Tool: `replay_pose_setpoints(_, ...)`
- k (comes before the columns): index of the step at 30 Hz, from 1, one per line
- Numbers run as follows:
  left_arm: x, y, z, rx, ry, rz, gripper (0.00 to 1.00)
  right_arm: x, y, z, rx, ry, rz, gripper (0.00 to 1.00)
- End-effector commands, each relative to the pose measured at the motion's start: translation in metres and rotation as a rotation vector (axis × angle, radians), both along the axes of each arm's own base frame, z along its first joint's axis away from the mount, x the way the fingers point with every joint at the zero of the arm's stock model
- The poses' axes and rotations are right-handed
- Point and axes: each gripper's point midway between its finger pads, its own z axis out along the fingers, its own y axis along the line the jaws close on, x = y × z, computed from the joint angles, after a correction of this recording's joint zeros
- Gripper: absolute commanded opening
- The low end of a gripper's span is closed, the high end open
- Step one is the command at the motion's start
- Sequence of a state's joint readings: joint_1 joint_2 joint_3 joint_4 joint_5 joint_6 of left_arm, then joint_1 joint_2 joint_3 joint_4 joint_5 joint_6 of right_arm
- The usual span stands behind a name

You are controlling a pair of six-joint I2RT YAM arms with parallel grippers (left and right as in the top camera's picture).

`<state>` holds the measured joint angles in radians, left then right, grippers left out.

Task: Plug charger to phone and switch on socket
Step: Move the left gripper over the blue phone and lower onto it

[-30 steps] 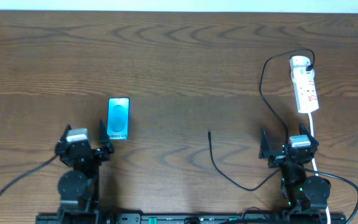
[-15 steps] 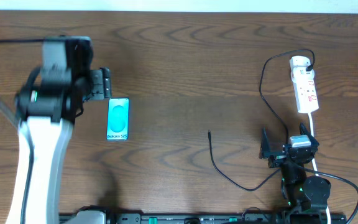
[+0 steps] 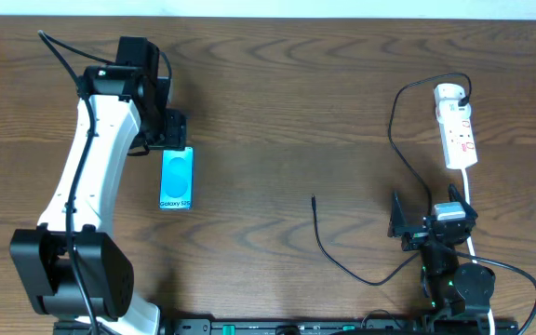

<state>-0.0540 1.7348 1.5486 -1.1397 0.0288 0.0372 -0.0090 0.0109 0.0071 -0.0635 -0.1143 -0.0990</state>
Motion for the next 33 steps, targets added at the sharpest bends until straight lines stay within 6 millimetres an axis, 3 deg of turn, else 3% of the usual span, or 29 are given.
replay_pose_setpoints(1,-0.002,-0.001,-0.011,-0.01,0.034,-0.008,0.58,0.0,0.001,0.0,-0.01,-0.001,0.002,0.99)
replay_pose_setpoints(3,-0.004,-0.001,-0.015,-0.009,0.045,-0.008,0.55,0.0,0.001,0.0,-0.01,-0.001,0.002,0.99)
replay_pose_setpoints(4,-0.006,-0.001,-0.016,-0.01,0.05,-0.008,0.67,0.0,0.001,0.0,-0.01,-0.001,0.002,0.99)
replay_pose_setpoints(5,-0.008,-0.001,-0.019,-0.01,0.06,-0.008,0.9,0.0,0.001,0.0,-0.01,-0.001,0.002,0.99)
replay_pose_setpoints(6,-0.01,-0.001,-0.021,-0.012,0.067,-0.009,0.95,0.0,0.001,0.0,-0.01,-0.001,0.002,0.99)
replay_pose_setpoints(11,-0.016,-0.001,-0.038,-0.011,0.091,-0.008,0.96,0.0,0.001,0.0,-0.01,-0.001,0.002,0.99)
replay_pose_setpoints(18,-0.033,0.0,-0.082,-0.01,0.129,-0.003,0.96,0.0,0.001,0.0,-0.011,-0.001,0.002,0.99)
replay_pose_setpoints(23,-0.035,0.0,-0.101,-0.014,0.113,0.033,0.96,0.0,0.001,0.0,-0.01,-0.001,0.002,0.99)
replay_pose_setpoints(33,-0.029,-0.001,-0.117,-0.022,0.063,0.064,0.97,0.0,0.001,0.0,-0.011,-0.001,0.002,0.99)
